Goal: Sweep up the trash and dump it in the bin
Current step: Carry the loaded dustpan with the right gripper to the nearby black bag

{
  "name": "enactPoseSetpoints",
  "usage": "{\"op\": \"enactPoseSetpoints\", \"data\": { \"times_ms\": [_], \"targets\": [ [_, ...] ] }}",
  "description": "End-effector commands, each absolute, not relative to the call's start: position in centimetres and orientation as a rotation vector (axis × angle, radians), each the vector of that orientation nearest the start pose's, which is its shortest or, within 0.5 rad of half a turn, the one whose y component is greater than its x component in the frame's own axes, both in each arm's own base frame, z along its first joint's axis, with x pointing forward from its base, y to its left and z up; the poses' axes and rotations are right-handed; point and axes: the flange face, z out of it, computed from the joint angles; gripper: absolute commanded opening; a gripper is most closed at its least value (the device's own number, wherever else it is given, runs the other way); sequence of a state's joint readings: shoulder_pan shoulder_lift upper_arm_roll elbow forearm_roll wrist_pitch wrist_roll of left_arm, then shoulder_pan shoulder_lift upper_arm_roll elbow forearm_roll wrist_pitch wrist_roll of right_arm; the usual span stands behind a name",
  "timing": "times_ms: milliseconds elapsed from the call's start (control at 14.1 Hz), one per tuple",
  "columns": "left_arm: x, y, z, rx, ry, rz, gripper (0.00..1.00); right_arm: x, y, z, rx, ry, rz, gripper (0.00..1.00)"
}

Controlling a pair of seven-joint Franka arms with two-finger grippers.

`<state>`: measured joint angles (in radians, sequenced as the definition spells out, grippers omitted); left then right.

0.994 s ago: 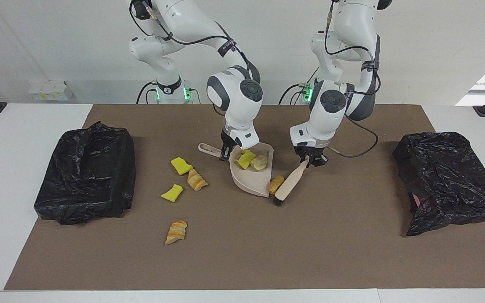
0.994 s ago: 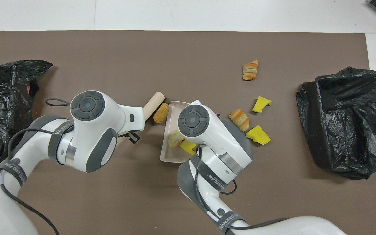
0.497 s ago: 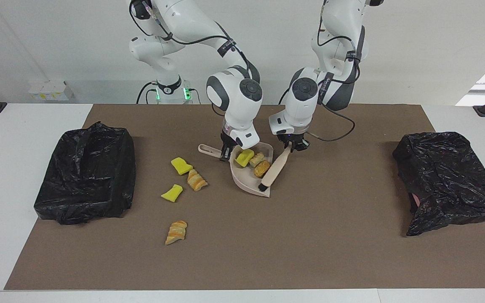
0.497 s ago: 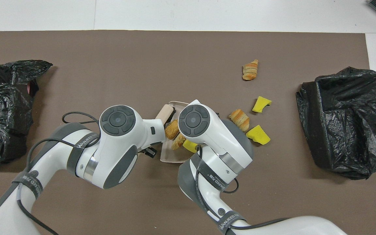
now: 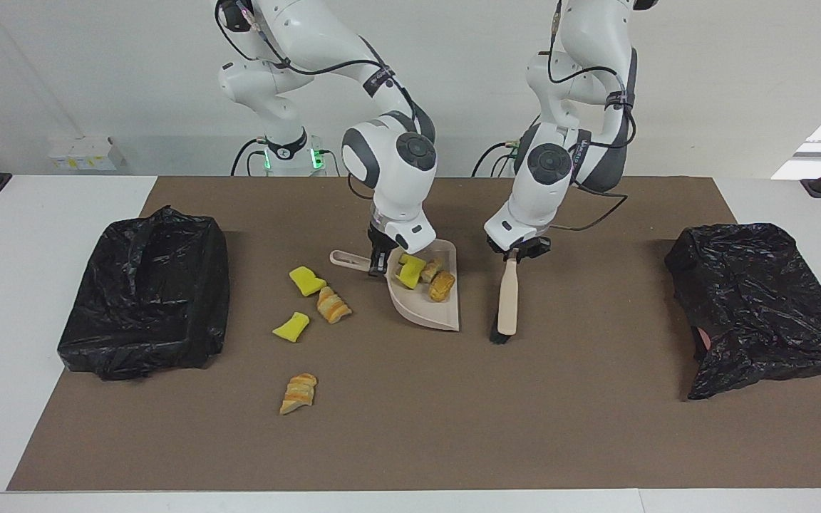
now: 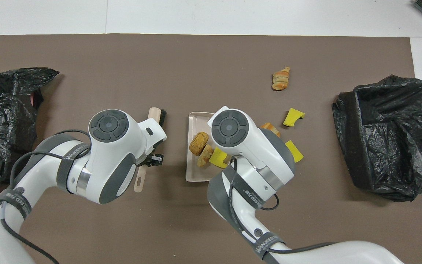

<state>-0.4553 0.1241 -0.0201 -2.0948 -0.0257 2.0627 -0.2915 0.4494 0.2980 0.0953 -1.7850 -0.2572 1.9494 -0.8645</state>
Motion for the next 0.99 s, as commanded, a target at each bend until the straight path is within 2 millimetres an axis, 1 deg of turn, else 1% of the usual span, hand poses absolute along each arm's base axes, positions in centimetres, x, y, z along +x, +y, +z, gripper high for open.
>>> {"op": "enactPoseSetpoints", "data": {
  "times_ms": [0, 71, 142, 213, 284, 355, 497, 568, 710, 781, 852, 923],
  "targets": [
    [45.9, -25.1, 35.1, -3.057, 0.080, 0.268, 0.00, 55.8, 25.4, 42.5, -2.388, -2.300, 0.160, 0.00],
    [44.9, -26.0, 35.2, -3.048, 0.007, 0.266, 0.00, 56.3, 23.6, 43.8, -2.376, -2.295, 0.129, 0.00],
    [43.4, -27.4, 35.3, -3.036, -0.047, 0.261, 0.00, 57.1, 21.2, 45.0, -2.357, -2.285, 0.095, 0.00],
    [42.3, -28.2, 35.1, -3.031, -0.105, 0.248, 0.00, 57.7, 19.0, 46.1, -2.339, -2.277, 0.062, 0.00],
    [41.1, -29.3, 35.1, -3.032, -0.094, 0.234, 0.00, 58.4, 16.4, 46.9, -2.330, -2.268, 0.038, 0.00],
    [39.8, -30.4, 35.1, -3.035, -0.078, 0.228, 0.00, 58.7, 14.0, 48.0, -2.329, -2.270, 0.014, 0.00],
    [37.0, -32.3, 35.1, -3.047, -0.073, 0.201, 0.00, 59.2, 9.3, 49.4, -2.341, -2.265, 0.000, 0.00],
    [34.9, -33.3, 35.0, -3.071, -0.078, 0.174, 0.00, 59.4, 6.3, 50.2, -2.356, -2.246, -0.021, 0.00],
    [30.4, -34.8, 34.7, -3.102, -0.027, 0.126, 0.00, 59.6, 0.6, 50.9, -2.373, -2.197, -0.048, 0.00],
    [29.1, -35.4, 34.7, -3.124, -0.039, 0.113, 0.00, 59.6, -2.1, 51.7, -2.409, -2.166, -0.062, 0.00],
    [28.3, -36.1, 34.8, -3.148, -0.116, 0.145, 0.00, 59.5, -5.0, 52.2, -2.445, -2.137, -0.065, 0.00],
    [27.4, -36.7, 34.9, -3.162, -0.131, 0.169, 0.00, 59.2, -7.8, 52.3, -2.464, -2.120, -0.062, 0.00]
  ]
}}
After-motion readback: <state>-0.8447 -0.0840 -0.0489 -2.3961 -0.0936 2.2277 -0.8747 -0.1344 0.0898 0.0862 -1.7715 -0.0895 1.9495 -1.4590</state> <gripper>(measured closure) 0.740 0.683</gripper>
